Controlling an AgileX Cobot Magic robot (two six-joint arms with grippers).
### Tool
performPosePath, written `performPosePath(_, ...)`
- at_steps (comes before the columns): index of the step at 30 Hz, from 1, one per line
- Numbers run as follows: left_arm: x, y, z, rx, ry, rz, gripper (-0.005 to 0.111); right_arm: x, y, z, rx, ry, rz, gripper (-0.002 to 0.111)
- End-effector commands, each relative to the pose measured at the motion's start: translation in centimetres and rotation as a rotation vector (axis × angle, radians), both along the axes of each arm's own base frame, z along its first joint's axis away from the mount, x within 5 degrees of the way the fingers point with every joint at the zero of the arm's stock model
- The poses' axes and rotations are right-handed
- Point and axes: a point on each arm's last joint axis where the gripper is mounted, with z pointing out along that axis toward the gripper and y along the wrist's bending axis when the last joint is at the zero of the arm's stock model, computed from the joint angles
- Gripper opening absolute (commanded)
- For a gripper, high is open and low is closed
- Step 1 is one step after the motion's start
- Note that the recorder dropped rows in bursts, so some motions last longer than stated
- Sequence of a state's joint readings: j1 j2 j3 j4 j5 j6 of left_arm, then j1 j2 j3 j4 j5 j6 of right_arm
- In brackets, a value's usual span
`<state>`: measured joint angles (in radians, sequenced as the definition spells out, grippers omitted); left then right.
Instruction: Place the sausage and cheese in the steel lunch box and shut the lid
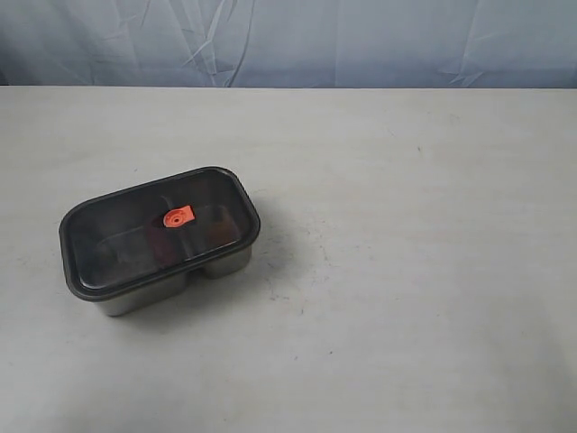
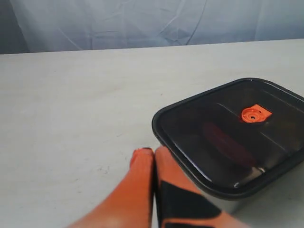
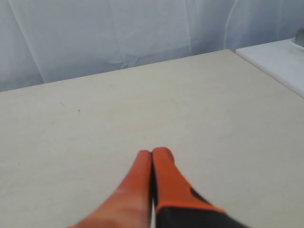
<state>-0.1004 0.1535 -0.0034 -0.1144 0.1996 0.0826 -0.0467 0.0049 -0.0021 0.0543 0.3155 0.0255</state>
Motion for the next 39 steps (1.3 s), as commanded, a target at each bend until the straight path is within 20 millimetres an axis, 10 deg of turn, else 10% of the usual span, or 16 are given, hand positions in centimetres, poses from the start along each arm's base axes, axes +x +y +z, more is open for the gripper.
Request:
performPosePath(1, -0.08, 0.18, 0.16, 0.018, -0.035, 0.019, 0.000, -0.01, -0.01, 0.03, 0.002, -0.011, -0.003, -0.001)
performPosePath(39, -1.03, 0.38, 0.67, 0.094, -0.143, 0.015, 0.000, -0.01, -0.01, 0.03, 0.002, -0.011, -0.003, -0.001)
